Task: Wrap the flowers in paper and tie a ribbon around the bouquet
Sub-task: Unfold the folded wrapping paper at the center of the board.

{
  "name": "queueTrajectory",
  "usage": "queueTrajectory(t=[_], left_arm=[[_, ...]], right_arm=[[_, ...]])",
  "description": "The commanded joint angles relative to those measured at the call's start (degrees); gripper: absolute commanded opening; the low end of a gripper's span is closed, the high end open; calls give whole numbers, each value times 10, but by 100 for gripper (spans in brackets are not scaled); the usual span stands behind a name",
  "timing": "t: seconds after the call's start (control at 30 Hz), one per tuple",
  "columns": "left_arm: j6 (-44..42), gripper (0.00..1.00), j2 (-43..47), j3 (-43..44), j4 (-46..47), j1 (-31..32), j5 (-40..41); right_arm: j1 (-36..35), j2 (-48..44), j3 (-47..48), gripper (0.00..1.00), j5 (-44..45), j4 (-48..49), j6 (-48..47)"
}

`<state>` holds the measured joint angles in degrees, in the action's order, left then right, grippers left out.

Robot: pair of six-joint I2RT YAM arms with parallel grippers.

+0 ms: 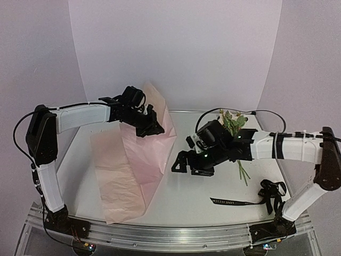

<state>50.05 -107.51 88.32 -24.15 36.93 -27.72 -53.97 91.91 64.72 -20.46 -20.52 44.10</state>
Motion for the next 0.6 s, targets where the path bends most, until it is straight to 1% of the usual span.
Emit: queueTrajectory(t=[0.0,0.07,0.23,0.37,0.47,0.57], left_arm=[[9,0,-6,68,-22,21,0],[-7,0,-14,95,-53,36,6],[-29,0,-31,128,-101,74,24],[-29,0,-41,122,-109,100,37],[-27,0,-49,122,-98,116,38],[-31,1,-66,138,-96,133,35]], right_arm=[[6,-66,-19,98,118,-59,-89],[16,-77,2,98,140,-80,-93],[42,-70,88,98,199,-146,-82],[100,-61,109,98,174,-149,-20],[125,-58,115,98,162,-149,-8],[149,-63,98,98,153,-148,8]])
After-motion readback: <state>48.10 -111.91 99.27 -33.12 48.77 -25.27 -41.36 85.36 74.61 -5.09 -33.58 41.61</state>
